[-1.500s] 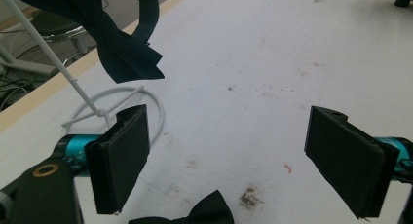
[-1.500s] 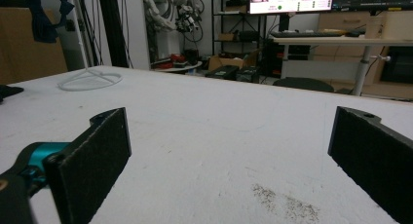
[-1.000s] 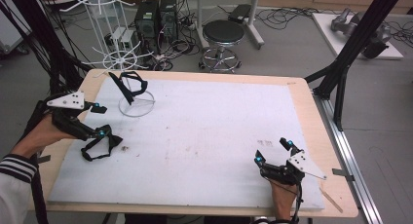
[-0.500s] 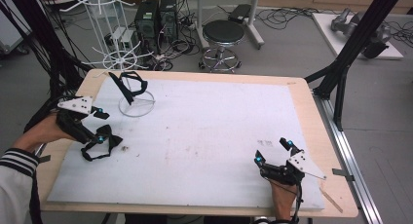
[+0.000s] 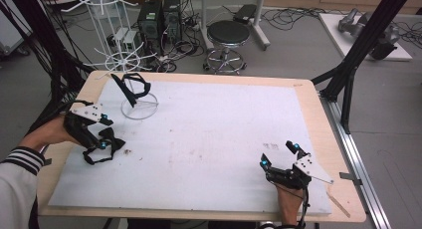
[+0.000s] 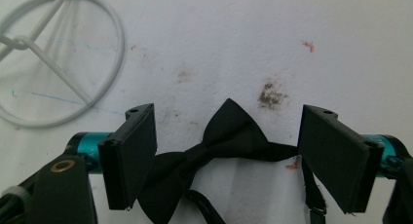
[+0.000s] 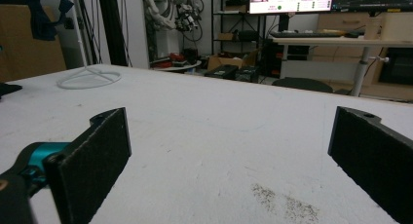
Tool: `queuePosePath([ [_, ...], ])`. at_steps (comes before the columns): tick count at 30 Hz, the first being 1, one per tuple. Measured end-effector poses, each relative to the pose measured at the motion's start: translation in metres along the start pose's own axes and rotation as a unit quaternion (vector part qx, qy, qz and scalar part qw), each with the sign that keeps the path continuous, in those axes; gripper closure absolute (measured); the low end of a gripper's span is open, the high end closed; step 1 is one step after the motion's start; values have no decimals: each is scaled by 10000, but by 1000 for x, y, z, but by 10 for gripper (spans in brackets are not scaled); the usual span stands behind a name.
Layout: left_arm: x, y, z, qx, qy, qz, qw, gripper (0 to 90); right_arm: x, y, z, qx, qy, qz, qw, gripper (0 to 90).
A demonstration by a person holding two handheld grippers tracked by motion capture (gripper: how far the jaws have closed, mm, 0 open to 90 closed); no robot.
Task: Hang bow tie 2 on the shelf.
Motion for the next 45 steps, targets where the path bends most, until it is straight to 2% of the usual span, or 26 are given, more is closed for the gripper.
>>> queuePosePath([
  [4, 3, 4, -3, -20, 88, -160, 9998, 248, 0, 0, 0, -2, -1, -2, 10000, 11],
  [6, 7, 8, -6, -55, 107, -324, 9994, 260, 0, 0, 0, 3, -4, 1, 10000, 11],
  [13, 14, 16, -12, -204, 91, -621, 9978, 274, 0, 0, 0, 2, -7, -2, 10000, 11],
  [18, 17, 21, -15, -220, 110, -779, 9967, 304, 0, 0, 0, 3, -5, -3, 10000, 11],
  [26, 23, 24, -19, -275, 102, -887, 9956, 359, 0, 0, 0, 7, 4, -4, 10000, 11],
  [30, 22, 26, -18, -288, 341, -958, 9944, 367, 0, 0, 0, 9, 0, -4, 10000, 11],
  [33, 23, 27, -19, -300, 401, -1067, 9930, 381, 0, 0, 0, 4, -5, -3, 10000, 11],
  [39, 23, 28, -17, -265, 422, -1065, 9931, 416, 0, 0, 0, 11, 0, -1, 10000, 11],
  [40, 23, 28, -18, -271, 497, -1069, 9927, 419, 0, 0, 0, 15, 4, -4, 10000, 11],
  [45, 21, 27, -15, -243, 608, -1078, 9920, 432, 0, 0, 0, 13, 7, -4, 10000, 11],
])
Point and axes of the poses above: each handheld gripper's, and its own axes: y roughly forward along the jaws, x roughly out of its underside, z roughly to its right, the point moved 6 cm from there along y, roughly forward along the jaws, and after that the axes turned 9 degrees about -y, right-handed, at the moved point
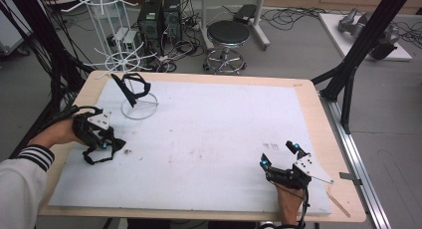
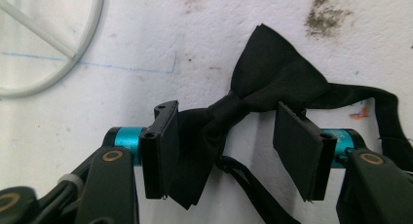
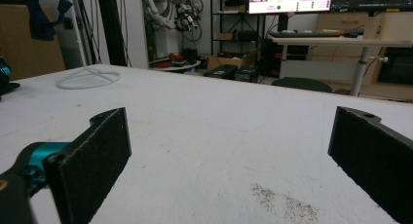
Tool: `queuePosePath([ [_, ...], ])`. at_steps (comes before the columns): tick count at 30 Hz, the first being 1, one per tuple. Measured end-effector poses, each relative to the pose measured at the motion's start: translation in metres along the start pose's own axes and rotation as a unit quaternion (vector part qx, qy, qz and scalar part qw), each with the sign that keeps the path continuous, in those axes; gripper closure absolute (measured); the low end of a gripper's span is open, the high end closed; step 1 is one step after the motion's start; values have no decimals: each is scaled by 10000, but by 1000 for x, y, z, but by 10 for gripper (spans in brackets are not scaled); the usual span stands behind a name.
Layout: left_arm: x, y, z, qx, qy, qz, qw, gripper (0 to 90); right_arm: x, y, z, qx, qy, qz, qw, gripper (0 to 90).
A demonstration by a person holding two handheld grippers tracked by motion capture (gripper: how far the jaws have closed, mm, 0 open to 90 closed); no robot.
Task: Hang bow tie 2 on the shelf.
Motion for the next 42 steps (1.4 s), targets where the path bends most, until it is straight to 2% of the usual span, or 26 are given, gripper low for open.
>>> queuePosePath([
  [3, 1, 1, 0, 9, 70, -55, 10000, 449, 0, 0, 0, 4, 13, -8, 10000, 11],
  [5, 1, 2, 1, 16, 2, -37, 10000, 453, 0, 0, 0, 3, 2, -2, 10000, 11],
  [13, 0, 8, -2, -22, 27, -243, 9997, 510, 0, 0, 0, 7, -2, 1, 10000, 11],
  [14, 0, 9, -2, -10, -38, -186, 9998, 518, 0, 0, 0, 5, -27, 11, 10000, 11],
  [18, 1, 7, -3, -103, -84, -198, 9997, 604, 0, 0, 0, 6, 2, 0, 10000, 11],
  [23, -1, 9, -3, -215, 43, -305, 9993, 632, 0, 0, 0, 8, 1, -2, 10000, 11],
  [26, -1, 9, -3, -212, 15, -326, 9992, 658, 0, 0, 0, 3, -2, -4, 10000, 10],
  [34, -4, 9, 0, -256, -171, -379, 9988, 735, 0, 0, 0, 10, -8, 3, 10000, 11],
  [39, -4, 7, 0, -285, -369, -286, 9985, 744, 0, 0, 1, 8, -12, 6, 10000, 11],
  [42, -3, 4, 1, -279, -422, -234, 9984, 744, 0, 0, 1, 7, -12, 7, 10000, 11],
])
Point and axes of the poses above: each handheld gripper's, and its own axes: y roughly forward along the jaws, x roughly out of its underside, z roughly to its right, the point moved 6 cm from there along y, roughly forward along the jaws, and after that the axes turned 9 degrees about -y, right-handed, at the moved point
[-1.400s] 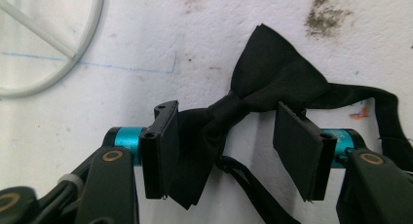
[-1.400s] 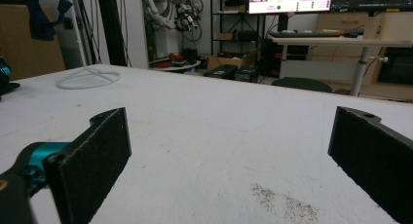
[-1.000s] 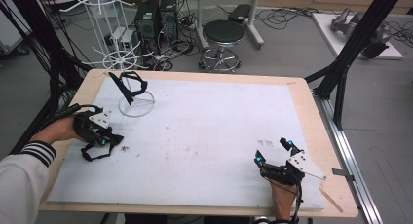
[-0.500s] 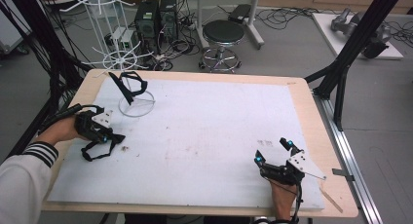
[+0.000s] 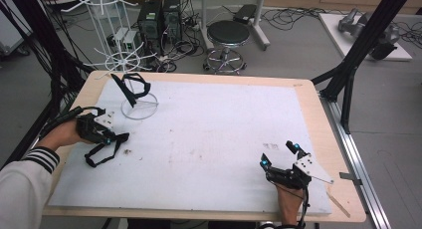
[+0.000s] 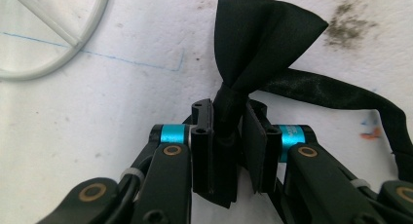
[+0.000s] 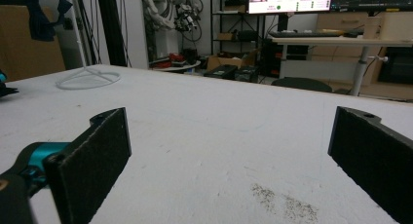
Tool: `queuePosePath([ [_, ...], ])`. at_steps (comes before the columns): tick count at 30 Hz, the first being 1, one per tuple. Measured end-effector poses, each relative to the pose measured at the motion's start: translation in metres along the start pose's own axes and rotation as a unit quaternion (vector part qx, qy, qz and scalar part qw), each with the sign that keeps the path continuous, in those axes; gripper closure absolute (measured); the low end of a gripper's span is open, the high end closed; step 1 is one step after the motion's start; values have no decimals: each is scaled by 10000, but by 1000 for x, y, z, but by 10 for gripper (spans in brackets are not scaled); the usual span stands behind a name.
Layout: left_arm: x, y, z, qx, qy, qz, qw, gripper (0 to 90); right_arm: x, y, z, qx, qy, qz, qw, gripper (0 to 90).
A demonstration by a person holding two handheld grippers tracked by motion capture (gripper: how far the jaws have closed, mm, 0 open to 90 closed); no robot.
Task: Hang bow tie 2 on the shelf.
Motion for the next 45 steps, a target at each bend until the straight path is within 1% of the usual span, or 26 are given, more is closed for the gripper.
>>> queuePosePath([
  [5, -2, -8, 2, -9, -125, 137, 9998, 745, 0, 0, 0, 3, -4, 0, 10000, 11],
  [6, -3, -9, 3, -11, -294, 291, 9991, 745, 0, 0, 0, 0, 2, -2, 10000, 11],
  [7, -3, -11, 4, 19, -397, 364, 9985, 747, 0, 0, 0, -2, 13, -11, 10000, 11],
  [9, -4, -13, 5, 68, -492, 481, 9976, 750, 0, 0, 0, -8, 4, -6, 10000, 11],
  [10, -3, -15, 5, 78, -484, 481, 9976, 752, 0, 0, -1, -1, 11, -5, 10000, 11],
  [13, -2, -19, 7, 127, -565, 583, 9966, 753, 0, 0, 0, -8, 3, -7, 10000, 11],
  [15, -3, -22, 8, 159, -676, 774, 9946, 753, 0, 0, 0, -8, 2, -4, 10000, 11],
  [16, -4, -23, 9, 173, -723, 823, 9938, 753, 0, 0, 0, -5, 8, -8, 10000, 11],
  [17, -4, -25, 9, 163, -721, 838, 9937, 753, 0, 0, 0, -7, -4, 0, 10000, 11],
  [19, -4, -29, 9, 157, -814, 935, 9922, 754, 0, 0, -1, -10, 3, -8, 10000, 11],
  [20, -4, -30, 10, 150, -888, 971, 9912, 755, 0, 0, 0, -6, -6, 2, 10000, 10],
  [21, -4, -31, 9, 136, -1015, 1000, 9897, 755, 0, 0, 0, -4, 0, 1, 10000, 11],
  [23, -4, -34, 9, 153, -1119, 1064, 9879, 756, 0, 0, 0, -10, 15, 3, 10000, 11],
  [26, -4, -37, 10, 119, -1292, 1203, 9842, 757, 0, 0, 0, -6, 17, 13, 10000, 11],
  [28, -4, -40, 10, 151, -1402, 1378, 9804, 757, 0, 0, 0, -10, 18, 12, 10000, 11],
  [30, -5, -44, 10, 120, -1511, 1552, 9762, 757, 0, 0, 0, -14, 0, 26, 10000, 11],
  [31, -5, -46, 11, 126, -1562, 1676, 9733, 757, 0, 0, 0, -13, -10, 25, 10000, 11],
  [32, -5, -48, 11, 110, -1543, 1712, 9730, 756, 0, 0, 0, -6, 18, 19, 10000, 11],
  [33, -5, -51, 10, 84, -1562, 1785, 9714, 756, 0, 0, 0, -13, -2, 26, 10000, 11],
  [35, -7, -56, 10, 50, -1667, 2000, 9655, 756, 0, 0, 0, -8, 19, 15, 10000, 11],
  [37, -7, -61, 9, 9, -1699, 2168, 9613, 757, 0, 0, -1, -9, 25, 13, 10000, 11],
  [38, -8, -65, 9, 1, -1751, 2291, 9575, 757, 0, 0, 0, -8, 20, 15, 10000, 11],
  [39, -8, -67, 8, -24, -1767, 2332, 9562, 757, 0, 0, 0, -10, 14, 10, 10000, 11],
  [41, -9, -71, 9, -10, -1852, 2446, 9518, 756, 0, 0, 0, -8, 20, 16, 10000, 11],
  [42, -10, -73, 9, -23, -1881, 2491, 9500, 756, 0, 0, 0, -8, 31, 11, 10000, 11],
  [45, -9, -76, 8, -112, -1954, 2510, 9480, 756, 0, 0, -1, -11, 31, 14, 10000, 11],
])
Point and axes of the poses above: each handheld gripper's, and its own axes: y roughly forward along the jaws, x roughly out of its underside, z roughly to its right, the point moved 6 cm from there along y, roughly forward along the jaws, and after that the axes turned 9 degrees about -y, right-handed, at the moved point
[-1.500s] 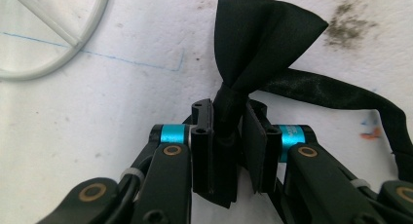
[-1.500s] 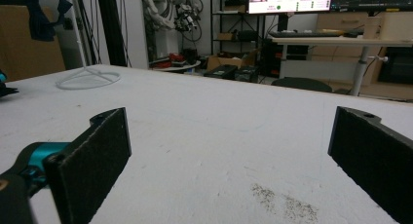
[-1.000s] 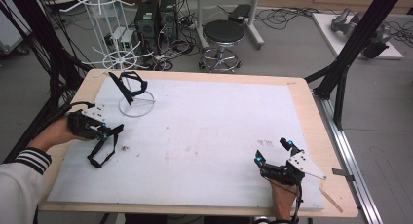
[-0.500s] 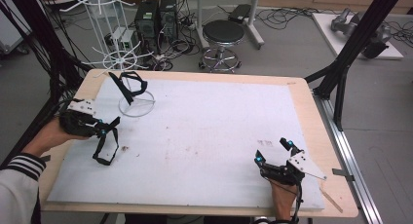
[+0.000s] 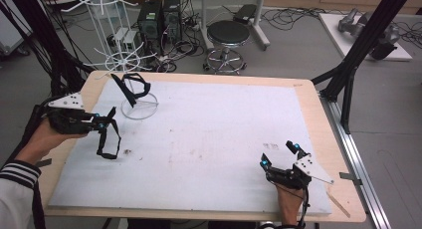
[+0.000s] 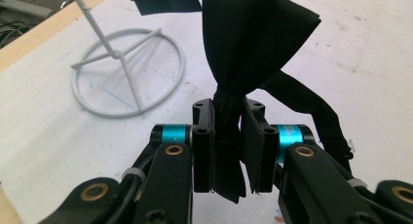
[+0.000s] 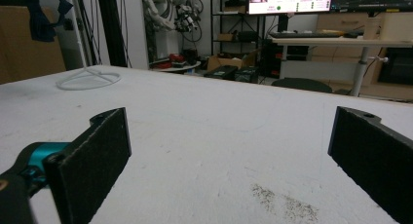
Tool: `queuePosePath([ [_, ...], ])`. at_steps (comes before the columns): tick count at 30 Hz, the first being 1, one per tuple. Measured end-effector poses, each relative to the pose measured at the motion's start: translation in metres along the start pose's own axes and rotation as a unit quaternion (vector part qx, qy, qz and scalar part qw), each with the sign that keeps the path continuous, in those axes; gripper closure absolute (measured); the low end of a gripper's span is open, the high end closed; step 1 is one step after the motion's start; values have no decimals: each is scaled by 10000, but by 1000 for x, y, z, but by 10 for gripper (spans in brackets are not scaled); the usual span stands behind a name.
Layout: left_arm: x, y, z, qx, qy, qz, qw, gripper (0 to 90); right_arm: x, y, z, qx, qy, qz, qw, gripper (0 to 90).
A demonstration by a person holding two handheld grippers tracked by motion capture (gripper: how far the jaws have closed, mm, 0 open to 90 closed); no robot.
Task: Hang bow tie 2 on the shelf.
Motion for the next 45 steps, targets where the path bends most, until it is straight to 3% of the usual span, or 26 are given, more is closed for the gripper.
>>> queuePosePath([
  [9, -5, -10, -3, -269, -260, 349, 9987, 757, 0, 0, 0, 5, -2, 1, 10000, 10],
  [17, -12, -29, -7, -549, -548, 859, 9933, 758, 0, 0, 0, 7, -15, 4, 10000, 11],
  [20, -14, -34, -8, -632, -539, 915, 9923, 758, 0, 0, 0, 8, -34, 12, 10000, 11],
  [29, -26, -54, -9, -906, -591, 1259, 9861, 758, 0, 0, 0, 2, -28, -12, 10000, 11],
  [34, -33, -66, -11, -1052, -650, 1526, 9805, 758, 0, 0, 0, 2, -27, -14, 10000, 11],
  [38, -36, -72, -10, -1149, -617, 1580, 9788, 758, 0, 0, 0, 3, -29, -16, 10000, 11],
  [45, -52, -82, -12, -1279, -659, 1805, 9730, 758, 0, 0, 0, 2, -27, -16, 10000, 11],
])
Point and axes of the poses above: each handheld gripper's, and its own axes: y roughly forward along the jaws, x roughly out of its underside, z roughly to its right, the point moved 6 cm from there along y, roughly forward along the jaws, and after that the axes turned 9 degrees about -y, right-handed, at the moved point
